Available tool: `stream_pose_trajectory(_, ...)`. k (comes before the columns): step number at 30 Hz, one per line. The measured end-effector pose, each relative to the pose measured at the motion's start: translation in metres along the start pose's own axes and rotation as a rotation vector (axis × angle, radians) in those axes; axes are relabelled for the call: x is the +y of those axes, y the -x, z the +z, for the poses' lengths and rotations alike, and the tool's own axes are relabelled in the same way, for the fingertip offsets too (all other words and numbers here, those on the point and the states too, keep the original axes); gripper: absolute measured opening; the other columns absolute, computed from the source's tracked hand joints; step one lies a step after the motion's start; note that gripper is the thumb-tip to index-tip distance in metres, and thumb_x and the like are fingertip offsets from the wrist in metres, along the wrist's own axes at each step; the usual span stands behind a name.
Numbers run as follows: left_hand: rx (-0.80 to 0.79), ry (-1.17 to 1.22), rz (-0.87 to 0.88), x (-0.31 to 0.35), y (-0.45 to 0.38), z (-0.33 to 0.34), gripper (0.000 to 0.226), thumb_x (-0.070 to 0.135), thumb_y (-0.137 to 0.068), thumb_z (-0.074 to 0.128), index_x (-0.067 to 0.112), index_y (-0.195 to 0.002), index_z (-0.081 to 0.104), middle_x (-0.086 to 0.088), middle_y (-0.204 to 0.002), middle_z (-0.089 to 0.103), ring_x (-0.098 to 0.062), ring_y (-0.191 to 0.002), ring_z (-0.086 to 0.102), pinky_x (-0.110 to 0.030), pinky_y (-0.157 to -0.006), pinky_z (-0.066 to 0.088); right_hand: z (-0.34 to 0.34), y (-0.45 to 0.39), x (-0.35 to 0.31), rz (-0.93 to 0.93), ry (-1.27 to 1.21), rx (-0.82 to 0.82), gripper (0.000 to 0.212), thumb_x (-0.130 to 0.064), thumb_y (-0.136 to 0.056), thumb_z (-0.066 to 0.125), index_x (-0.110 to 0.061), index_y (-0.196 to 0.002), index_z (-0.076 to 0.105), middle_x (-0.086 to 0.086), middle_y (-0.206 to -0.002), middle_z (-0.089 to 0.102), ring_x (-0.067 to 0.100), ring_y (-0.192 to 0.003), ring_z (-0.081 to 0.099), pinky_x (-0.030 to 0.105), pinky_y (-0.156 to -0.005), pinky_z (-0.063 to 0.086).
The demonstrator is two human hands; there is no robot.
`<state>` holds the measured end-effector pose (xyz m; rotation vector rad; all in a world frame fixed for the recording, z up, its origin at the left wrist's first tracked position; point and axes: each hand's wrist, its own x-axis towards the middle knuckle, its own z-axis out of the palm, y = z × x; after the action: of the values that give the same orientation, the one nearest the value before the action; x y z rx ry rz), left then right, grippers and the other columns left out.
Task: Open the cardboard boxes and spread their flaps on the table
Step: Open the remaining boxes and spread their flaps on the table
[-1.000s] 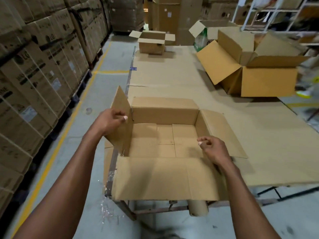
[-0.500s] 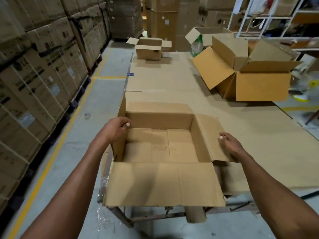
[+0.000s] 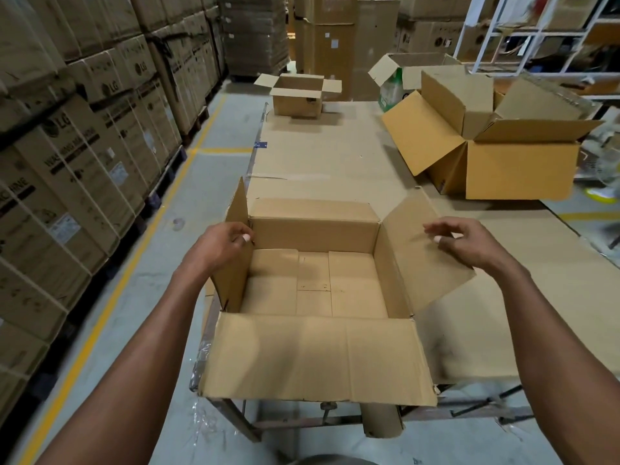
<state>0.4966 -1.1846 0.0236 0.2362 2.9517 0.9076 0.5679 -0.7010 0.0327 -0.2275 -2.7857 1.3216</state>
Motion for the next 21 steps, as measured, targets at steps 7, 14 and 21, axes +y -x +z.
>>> stream_pose_trajectory(7,-0.062,-0.222,-0.05,0.002,-0.022,-0.021,0.033,0.015,-0.095,0.062,0.027,-0.124,0.07,0.0,-0.127,0.07,-0.026,-0.116,0.064,-0.039,-0.095,0.054,0.044,-0.016,-0.045,0.014,0.271,-0.166,0.057,-0.004,-0.089,0.067,-0.036,-0.135,0.062,-0.01,-0.139,0.061,0.014,-0.117,0.058,0.032,-0.091,0.049)
stream_pose_trajectory(14,0.003,-0.281,-0.054,0.002,-0.016,-0.011,0.052,-0.003,-0.087,0.065,0.029,-0.128,0.067,-0.007,-0.134,0.065,-0.032,-0.118,0.063,-0.043,-0.097,0.055,0.079,-0.011,-0.061,0.009,0.442,-0.018,0.072,0.016,-0.079,0.049,-0.03,-0.132,0.066,0.009,-0.144,0.056,0.031,-0.126,0.057,0.037,-0.097,0.051)
stream_pose_trajectory(21,0.114,-0.223,-0.028,0.011,0.02,-0.011,0.064,-0.01,-0.083,0.066,0.023,-0.137,0.062,-0.012,-0.141,0.061,-0.034,-0.125,0.06,-0.05,-0.108,0.042,0.065,0.032,-0.053,0.028,0.323,0.121,0.063,0.015,-0.083,0.055,-0.032,-0.123,0.068,0.013,-0.134,0.061,0.029,-0.111,0.064,0.041,-0.082,0.058)
